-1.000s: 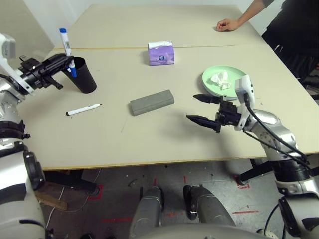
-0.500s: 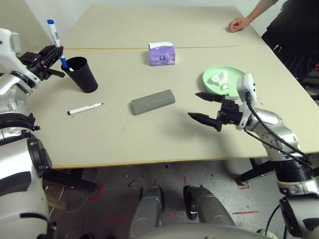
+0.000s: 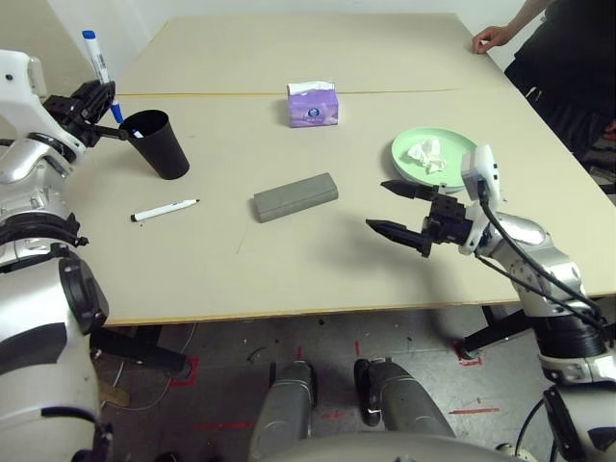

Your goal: Organize and tidy the items on the table.

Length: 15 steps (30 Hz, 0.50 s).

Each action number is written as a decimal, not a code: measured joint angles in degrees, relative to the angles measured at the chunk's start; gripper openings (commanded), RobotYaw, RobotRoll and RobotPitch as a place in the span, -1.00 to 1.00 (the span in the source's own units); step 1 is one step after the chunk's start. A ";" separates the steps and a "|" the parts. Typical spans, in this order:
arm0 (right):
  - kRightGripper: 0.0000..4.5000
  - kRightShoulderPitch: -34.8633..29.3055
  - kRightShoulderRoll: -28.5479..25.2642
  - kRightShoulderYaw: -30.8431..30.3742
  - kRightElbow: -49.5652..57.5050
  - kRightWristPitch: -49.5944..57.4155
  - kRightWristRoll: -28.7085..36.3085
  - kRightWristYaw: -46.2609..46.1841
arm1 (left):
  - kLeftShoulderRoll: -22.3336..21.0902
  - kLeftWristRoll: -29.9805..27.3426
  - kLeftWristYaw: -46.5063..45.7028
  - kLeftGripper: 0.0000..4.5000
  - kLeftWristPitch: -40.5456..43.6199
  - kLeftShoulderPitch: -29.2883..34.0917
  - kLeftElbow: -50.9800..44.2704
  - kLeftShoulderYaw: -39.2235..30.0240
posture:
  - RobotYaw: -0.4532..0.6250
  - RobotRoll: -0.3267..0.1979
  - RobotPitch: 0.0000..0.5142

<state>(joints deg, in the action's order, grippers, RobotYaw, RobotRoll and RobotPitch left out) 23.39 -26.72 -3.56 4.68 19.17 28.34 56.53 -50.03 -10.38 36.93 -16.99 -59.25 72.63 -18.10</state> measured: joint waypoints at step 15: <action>1.00 -0.69 -0.61 0.21 2.17 2.17 0.88 -0.95 | 1.97 4.17 -4.44 -0.88 -2.10 0.00 0.40 1.64 | -0.20 0.25 -0.36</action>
<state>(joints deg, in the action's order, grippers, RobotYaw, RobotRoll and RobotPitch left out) 22.70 -27.33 -3.35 6.85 21.34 29.22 55.58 -48.06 -6.21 32.49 -19.08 -59.25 73.04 -16.46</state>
